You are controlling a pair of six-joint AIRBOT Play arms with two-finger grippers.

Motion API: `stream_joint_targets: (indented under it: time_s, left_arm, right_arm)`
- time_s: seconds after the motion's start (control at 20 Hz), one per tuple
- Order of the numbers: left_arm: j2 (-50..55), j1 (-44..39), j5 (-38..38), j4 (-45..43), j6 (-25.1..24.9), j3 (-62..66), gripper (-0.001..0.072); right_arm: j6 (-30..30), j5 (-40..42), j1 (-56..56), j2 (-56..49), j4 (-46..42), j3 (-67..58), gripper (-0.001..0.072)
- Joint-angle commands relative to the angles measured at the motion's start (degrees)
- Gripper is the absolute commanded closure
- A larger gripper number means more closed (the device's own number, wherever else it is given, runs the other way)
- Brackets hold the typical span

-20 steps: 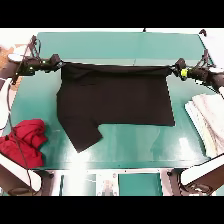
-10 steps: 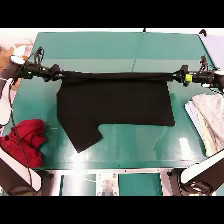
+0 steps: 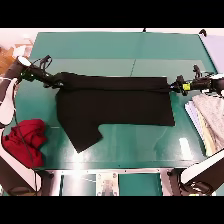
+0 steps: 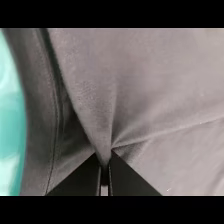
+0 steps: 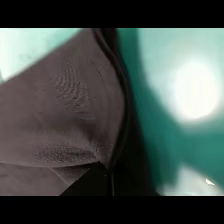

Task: Fold the shirts.

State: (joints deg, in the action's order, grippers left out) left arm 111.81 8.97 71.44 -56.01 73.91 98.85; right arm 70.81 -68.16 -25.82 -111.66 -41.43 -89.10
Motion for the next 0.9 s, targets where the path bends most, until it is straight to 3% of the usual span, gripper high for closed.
stream_joint_targets:
  time_s: [0.0, 0.25, 0.3, 0.35, 0.4, 0.6, 0.75, 0.8, 0.85]
  left_arm:
    - [0.0, -1.4, 1.7, -3.4, 1.4, 0.0, 0.0676]
    - [0.0, -1.5, 3.8, -1.7, 2.4, 0.3, 0.0672]
    - [-0.1, -1.5, 5.2, -0.8, 2.4, 1.4, 0.0445]
    - [-0.1, -1.4, 7.1, -0.4, 2.9, 3.2, 0.0232]
    - [-0.2, -1.2, 10.0, -0.8, 4.0, 5.6, 0.0216]
    - [-3.7, -0.1, 19.5, -4.1, 9.0, 9.0, 0.0217]
    - [-10.4, 0.2, 21.7, -6.8, 10.2, 2.3, 0.0217]
    - [-14.2, 0.2, 20.2, -6.9, 10.2, -3.2, 0.0217]
    - [-18.1, 0.2, 18.3, -7.1, 10.1, -9.2, 0.0217]
  right_arm:
    - [0.1, 1.9, 1.8, 0.0, -4.1, 1.7, 0.0695]
    - [0.2, 1.7, 2.7, 0.1, -4.2, 1.3, 0.0690]
    - [0.4, 0.7, 2.6, 0.2, -4.2, 0.0, 0.0555]
    - [1.0, -1.2, 2.4, 0.4, -4.3, -1.9, 0.0375]
    - [1.3, -3.8, 2.0, 0.9, -4.5, -4.3, 0.0319]
    - [6.8, -11.1, -0.1, 8.0, -13.2, -7.1, 0.0358]
    - [7.7, -10.4, -2.1, 18.1, -17.5, 3.7, 0.0390]
    - [7.9, -9.2, -3.1, 21.9, -18.2, 9.4, 0.0439]
    - [7.9, -7.7, -4.5, 25.6, -18.2, 15.1, 0.0441]
